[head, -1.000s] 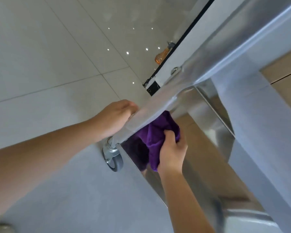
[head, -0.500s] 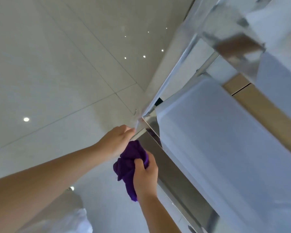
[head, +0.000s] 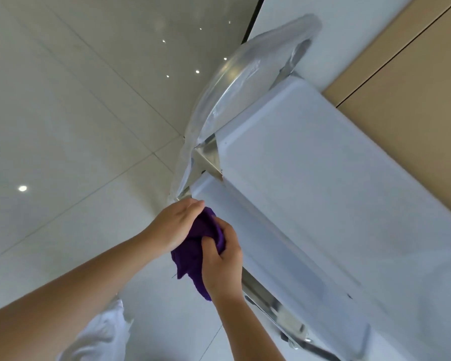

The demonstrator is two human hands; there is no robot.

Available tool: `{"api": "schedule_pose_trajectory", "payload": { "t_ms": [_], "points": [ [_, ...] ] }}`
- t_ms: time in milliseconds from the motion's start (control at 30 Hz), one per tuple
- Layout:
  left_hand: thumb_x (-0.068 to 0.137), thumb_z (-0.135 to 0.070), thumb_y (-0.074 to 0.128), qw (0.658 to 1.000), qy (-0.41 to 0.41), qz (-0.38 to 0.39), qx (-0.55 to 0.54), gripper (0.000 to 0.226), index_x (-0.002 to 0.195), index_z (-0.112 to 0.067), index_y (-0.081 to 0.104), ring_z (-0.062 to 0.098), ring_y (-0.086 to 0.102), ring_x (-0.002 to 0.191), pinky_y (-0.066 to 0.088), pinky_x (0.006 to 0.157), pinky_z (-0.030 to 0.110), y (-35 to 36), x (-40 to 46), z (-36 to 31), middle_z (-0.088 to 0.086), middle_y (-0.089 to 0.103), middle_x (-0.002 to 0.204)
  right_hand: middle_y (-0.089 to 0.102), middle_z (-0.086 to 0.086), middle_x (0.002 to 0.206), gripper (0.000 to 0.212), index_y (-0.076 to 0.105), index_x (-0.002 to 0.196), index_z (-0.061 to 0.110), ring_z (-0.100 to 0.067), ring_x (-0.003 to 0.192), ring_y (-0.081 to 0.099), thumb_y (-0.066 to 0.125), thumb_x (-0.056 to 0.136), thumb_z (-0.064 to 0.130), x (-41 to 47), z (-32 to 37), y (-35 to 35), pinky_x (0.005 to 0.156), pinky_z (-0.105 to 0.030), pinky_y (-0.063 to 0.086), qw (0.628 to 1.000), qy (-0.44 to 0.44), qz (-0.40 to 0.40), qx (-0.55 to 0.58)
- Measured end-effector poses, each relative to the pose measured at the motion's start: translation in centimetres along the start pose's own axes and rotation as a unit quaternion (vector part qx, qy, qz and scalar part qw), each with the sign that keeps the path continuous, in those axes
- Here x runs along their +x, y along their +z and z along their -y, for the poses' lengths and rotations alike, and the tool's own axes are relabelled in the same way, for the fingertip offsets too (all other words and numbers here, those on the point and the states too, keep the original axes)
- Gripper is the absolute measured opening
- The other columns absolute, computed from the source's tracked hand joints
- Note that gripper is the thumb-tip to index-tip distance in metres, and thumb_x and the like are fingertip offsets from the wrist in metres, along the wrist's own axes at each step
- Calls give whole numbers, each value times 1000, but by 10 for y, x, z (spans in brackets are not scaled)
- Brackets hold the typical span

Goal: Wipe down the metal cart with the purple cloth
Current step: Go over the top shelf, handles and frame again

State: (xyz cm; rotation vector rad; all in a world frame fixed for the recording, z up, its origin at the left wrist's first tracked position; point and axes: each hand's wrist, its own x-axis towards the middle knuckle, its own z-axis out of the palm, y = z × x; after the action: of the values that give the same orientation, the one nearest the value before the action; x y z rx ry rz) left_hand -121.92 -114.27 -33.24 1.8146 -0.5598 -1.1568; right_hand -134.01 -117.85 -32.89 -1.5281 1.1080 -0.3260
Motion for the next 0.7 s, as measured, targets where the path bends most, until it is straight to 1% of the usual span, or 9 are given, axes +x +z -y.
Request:
{"api": "schedule_pose_trajectory", "payload": {
  "t_ms": [67,133,167,233,267,367,433,533,700],
  "points": [
    [98,-40,34,1000,6,2,-17,29,95,-25,59,13,57,99,44,91,33,6,-21,-24,-6,61,99,60,10,111,38,57,114,30,3,97,55,48,88,3,-14,21,-18,83,-15,48,1000,-7,-9,3],
    [98,-40,35,1000,17,4,-24,26,100,-28,58,8,56,99,44,88,28,16,-42,-50,-9,61,101,61,9,110,38,58,112,31,-2,99,57,49,88,4,-29,40,-37,85,-22,51,1000,-7,-21,14],
    [98,-40,36,999,25,9,-24,26,103,-27,57,7,56,99,44,85,26,23,-53,-64,-10,61,102,61,9,110,38,58,112,32,-3,98,57,49,88,4,-38,50,-48,86,-23,51,999,-7,-29,21],
    [97,-39,37,998,49,26,-21,24,110,-29,55,2,55,101,42,84,21,44,-68,-95,-13,60,106,60,10,110,38,57,109,35,0,96,57,48,88,5,-53,69,-75,84,-20,50,998,-16,-50,39],
    [97,-38,38,998,56,34,-26,24,115,-30,53,0,54,102,42,85,20,56,-74,-110,-14,59,109,60,10,110,37,57,108,36,1,95,57,48,89,5,-59,78,-90,83,-17,49,997,-21,-62,50],
    [96,-39,41,995,62,66,-48,28,122,-34,49,5,56,106,43,95,30,97,-90,-151,-11,59,113,60,9,112,34,59,112,30,3,94,57,49,90,7,-76,96,-142,79,-12,48,990,-37,-107,85],
    [96,-41,40,993,71,86,-47,28,122,-36,49,7,57,105,45,97,36,129,-100,-177,-10,60,112,59,10,112,34,59,114,28,5,95,56,50,89,7,-87,105,-179,80,-11,47,985,-49,-139,91],
    [98,-37,37,988,92,117,-46,26,121,-32,50,5,58,101,47,91,31,177,-114,-216,-8,60,110,60,10,112,34,59,115,29,1,99,56,50,89,9,-102,114,-234,86,-19,49,977,-57,-185,94],
    [100,-33,36,976,130,170,-25,24,119,-31,50,4,58,99,47,83,25,241,-125,-269,-8,59,110,60,8,113,35,58,116,27,-3,100,56,50,87,8,-115,122,-312,86,-21,49,961,-70,-253,87]
  ]
}}
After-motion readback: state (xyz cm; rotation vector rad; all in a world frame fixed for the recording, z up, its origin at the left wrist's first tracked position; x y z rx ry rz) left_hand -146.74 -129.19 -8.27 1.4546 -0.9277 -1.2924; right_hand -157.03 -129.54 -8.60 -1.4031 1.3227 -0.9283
